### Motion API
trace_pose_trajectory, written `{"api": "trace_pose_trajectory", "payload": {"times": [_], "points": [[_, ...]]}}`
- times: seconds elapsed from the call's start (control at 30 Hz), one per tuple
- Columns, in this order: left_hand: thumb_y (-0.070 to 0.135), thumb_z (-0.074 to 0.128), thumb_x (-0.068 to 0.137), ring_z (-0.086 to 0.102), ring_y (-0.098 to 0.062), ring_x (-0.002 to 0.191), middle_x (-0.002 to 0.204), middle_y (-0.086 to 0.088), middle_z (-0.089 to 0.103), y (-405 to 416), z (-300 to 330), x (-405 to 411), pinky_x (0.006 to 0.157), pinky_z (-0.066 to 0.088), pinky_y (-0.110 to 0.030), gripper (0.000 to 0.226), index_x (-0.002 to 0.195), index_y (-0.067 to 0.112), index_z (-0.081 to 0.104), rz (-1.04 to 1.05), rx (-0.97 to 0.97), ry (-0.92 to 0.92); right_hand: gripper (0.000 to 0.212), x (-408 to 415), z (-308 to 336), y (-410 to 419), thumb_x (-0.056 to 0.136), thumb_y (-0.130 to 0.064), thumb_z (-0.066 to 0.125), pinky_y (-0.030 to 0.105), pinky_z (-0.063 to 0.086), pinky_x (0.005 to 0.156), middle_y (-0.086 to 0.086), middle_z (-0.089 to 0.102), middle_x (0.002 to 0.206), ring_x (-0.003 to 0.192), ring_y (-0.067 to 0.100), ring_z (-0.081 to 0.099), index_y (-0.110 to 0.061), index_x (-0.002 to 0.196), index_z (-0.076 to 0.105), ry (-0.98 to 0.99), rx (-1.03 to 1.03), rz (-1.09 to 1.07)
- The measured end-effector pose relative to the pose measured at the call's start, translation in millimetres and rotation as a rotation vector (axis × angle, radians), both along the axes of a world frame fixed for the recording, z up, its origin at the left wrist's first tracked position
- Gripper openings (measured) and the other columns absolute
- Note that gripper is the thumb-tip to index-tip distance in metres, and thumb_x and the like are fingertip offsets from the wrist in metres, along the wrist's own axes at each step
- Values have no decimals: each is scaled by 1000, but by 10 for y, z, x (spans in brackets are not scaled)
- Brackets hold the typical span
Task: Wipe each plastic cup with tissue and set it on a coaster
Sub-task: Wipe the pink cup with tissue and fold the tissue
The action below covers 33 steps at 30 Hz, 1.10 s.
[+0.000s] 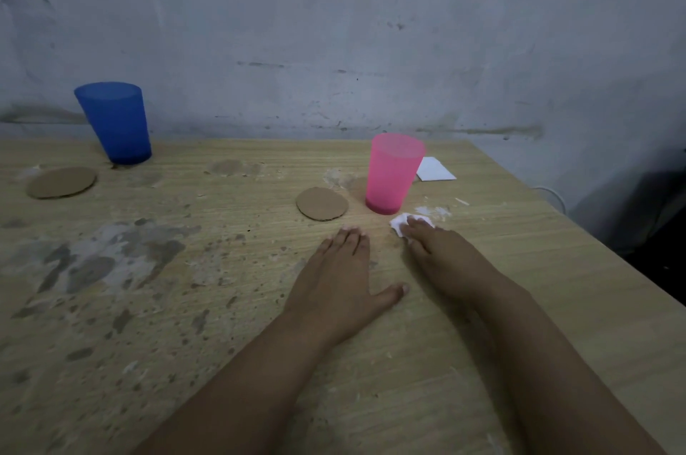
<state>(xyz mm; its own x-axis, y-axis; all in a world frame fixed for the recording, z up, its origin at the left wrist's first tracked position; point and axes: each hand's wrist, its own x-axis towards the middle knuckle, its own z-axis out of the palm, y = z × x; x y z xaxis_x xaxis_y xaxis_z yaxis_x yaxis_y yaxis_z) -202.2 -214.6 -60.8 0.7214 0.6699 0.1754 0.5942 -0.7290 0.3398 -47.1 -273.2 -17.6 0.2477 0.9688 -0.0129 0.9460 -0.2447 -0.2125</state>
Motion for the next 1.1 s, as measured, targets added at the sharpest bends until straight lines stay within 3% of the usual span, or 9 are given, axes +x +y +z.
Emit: {"api": "trace_pose_trajectory", "payload": {"times": [0.17, 0.3, 0.4, 0.5, 0.67, 0.8, 0.9, 1.1], "points": [[72, 37, 83, 4, -13, 147, 161, -4, 9, 10, -14, 0, 118, 1, -27, 95, 152, 13, 10, 6, 5, -16, 43, -129, -48, 66, 100, -22, 31, 25, 25, 107, -2, 25, 156, 139, 20, 31, -23, 142, 37, 50, -33, 112], [73, 36, 83, 0, -12, 147, 161, -3, 4, -1, 2, -2, 119, 0, -28, 97, 152, 12, 6, 19, -12, 12, 39, 14, 72, -105, 100, -23, 32, 21, 28, 102, 0, 34, 152, 136, 19, 36, -25, 137, 46, 42, -67, 19], [73, 35, 83, 0, -13, 147, 161, -4, 4, -8, 18, 2, 119, -1, -28, 98, 152, 11, 6, 22, -7, 18, 41, 3, 69, -49, 101, -19, 30, 23, 27, 103, 2, 33, 152, 138, 19, 33, -20, 140, 40, -11, -6, -34], [74, 36, 82, 2, -13, 147, 161, -4, 6, 5, 1, 8, 120, 1, -28, 98, 151, 10, 8, 20, -10, 12, 43, -128, -4, 76, 100, -16, 31, 22, 22, 102, 1, 27, 155, 140, 18, 29, -19, 143, 35, -3, 13, 84], [73, 37, 82, 1, -12, 147, 161, -4, 5, 10, -9, 1, 120, 0, -29, 98, 152, 11, 6, 15, -19, 8, 42, -32, 56, -63, 101, -22, 30, 22, 24, 105, -4, 21, 157, 141, 18, 29, -26, 142, 36, 43, -136, 99], [73, 35, 84, 0, -13, 148, 161, -5, 5, 12, 6, 10, 119, -1, -29, 97, 152, 10, 6, 12, -6, 19, 43, 4, 19, -54, 101, -17, 29, 30, 29, 107, 6, 29, 154, 138, 22, 33, -15, 143, 34, -94, -121, 6], [71, 38, 83, 3, -14, 147, 160, -6, 8, 10, -7, 11, 118, 0, -28, 96, 151, 10, 9, 12, 0, 5, 49, -144, -52, 89, 97, -16, 36, 37, 33, 108, 8, 22, 156, 137, 27, 33, -13, 145, 28, -113, -91, 46], [65, 43, 84, 6, -12, 147, 160, -4, 10, 11, -6, 5, 118, 2, -27, 90, 151, 14, 11, 14, -30, -52, 46, -177, 76, -88, 100, -22, 33, 26, 27, 107, -3, 15, 158, 138, 22, 33, -27, 146, 28, -40, -225, 202]]}}
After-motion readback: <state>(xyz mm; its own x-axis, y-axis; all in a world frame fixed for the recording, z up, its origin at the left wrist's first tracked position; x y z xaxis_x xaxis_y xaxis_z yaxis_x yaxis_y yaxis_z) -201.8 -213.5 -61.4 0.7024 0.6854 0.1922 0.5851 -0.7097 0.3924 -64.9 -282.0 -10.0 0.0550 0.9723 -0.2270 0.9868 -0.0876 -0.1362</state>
